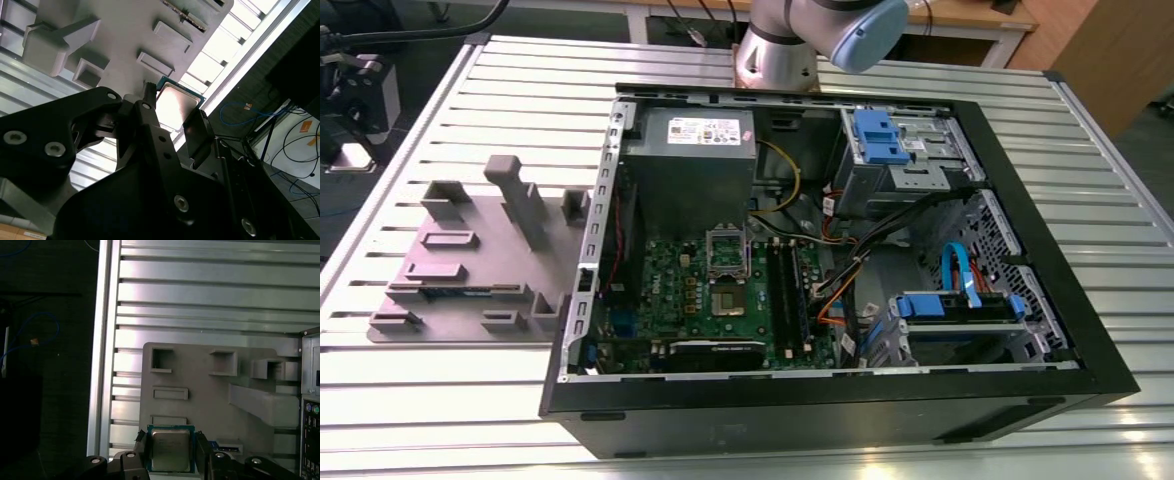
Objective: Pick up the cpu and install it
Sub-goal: 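Pick up the cpu and move it towards the insertion slot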
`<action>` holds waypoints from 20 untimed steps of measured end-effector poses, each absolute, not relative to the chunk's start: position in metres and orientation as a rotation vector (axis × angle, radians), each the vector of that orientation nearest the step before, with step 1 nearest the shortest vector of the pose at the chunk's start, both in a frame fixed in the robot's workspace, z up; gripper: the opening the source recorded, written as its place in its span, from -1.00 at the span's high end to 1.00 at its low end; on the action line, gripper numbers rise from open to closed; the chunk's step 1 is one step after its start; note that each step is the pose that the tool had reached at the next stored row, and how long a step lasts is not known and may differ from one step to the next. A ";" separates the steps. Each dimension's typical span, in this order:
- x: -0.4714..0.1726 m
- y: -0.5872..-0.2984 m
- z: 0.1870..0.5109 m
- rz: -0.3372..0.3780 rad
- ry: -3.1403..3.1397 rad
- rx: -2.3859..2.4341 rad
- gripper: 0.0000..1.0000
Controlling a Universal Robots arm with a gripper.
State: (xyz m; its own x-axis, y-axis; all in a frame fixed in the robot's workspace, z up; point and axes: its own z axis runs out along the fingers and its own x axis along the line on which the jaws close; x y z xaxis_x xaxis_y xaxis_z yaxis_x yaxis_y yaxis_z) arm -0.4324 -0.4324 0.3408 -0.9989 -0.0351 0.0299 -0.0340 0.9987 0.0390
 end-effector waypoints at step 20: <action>-0.432 -0.432 0.369 -0.060 -3.110 0.054 0.06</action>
State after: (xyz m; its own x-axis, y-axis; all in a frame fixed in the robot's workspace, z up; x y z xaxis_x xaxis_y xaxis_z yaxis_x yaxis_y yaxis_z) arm -0.4324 -0.4323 0.3688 -0.9989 -0.0351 0.0300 -0.0340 0.9987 0.0390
